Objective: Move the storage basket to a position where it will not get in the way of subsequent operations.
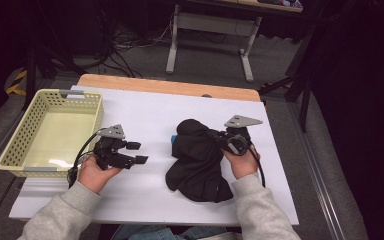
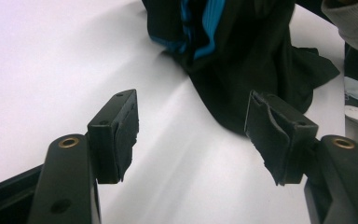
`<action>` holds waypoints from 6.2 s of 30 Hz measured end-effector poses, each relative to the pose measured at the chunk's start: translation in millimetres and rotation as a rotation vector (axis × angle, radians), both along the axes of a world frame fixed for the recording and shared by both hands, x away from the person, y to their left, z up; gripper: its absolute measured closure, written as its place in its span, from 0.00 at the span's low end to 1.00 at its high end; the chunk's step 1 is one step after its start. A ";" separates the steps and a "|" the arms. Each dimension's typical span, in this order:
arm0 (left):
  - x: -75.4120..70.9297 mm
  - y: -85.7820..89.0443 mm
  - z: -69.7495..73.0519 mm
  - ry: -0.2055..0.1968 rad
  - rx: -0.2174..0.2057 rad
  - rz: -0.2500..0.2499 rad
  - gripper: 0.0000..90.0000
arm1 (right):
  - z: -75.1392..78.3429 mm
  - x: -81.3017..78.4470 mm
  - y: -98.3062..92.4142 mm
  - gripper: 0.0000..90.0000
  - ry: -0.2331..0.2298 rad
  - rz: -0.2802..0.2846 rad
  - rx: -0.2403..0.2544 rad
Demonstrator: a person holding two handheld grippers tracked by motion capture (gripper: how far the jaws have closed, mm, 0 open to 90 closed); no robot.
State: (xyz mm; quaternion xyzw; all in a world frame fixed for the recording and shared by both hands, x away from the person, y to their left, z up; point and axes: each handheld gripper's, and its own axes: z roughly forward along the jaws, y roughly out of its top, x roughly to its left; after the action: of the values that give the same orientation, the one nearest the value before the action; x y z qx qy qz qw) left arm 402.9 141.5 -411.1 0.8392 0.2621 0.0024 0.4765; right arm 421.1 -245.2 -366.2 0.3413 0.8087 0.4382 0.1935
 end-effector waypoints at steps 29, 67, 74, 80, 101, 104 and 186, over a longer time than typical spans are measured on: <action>-3.7 -25.6 -6.5 0.016 0.025 -0.075 0.40 | -26.7 -17.8 -106.3 0.55 0.024 -0.300 0.053; -11.8 -97.7 -13.4 0.035 0.055 -0.244 0.40 | -48.0 -41.5 -166.3 0.95 0.177 -0.403 -0.002; -7.1 -137.7 -18.6 0.061 0.049 -0.292 0.41 | -46.7 -43.7 -165.5 0.95 0.162 -0.392 0.010; -1.5 -170.7 -25.7 0.071 0.041 -0.299 0.43 | -45.4 -44.3 -163.6 0.95 0.152 -0.384 0.015; 3.4 -178.0 -25.3 0.046 0.046 -0.230 1.00 | -42.5 -45.3 -152.7 0.95 0.117 -0.334 0.024; 2.8 -167.9 -17.6 0.024 0.034 -0.211 1.00 | -41.0 -45.0 -151.7 0.95 0.113 -0.329 0.031; 11.9 -78.6 -1.1 0.022 0.048 -0.116 0.44 | -29.1 -71.2 -122.5 0.48 0.082 -0.288 -0.047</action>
State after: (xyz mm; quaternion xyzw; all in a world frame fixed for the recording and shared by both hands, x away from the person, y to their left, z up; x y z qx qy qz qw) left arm 414.8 62.9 -412.3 0.8642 0.2180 -0.0282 0.4525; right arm 349.8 -367.7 -395.3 0.4666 0.7689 0.3724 0.2290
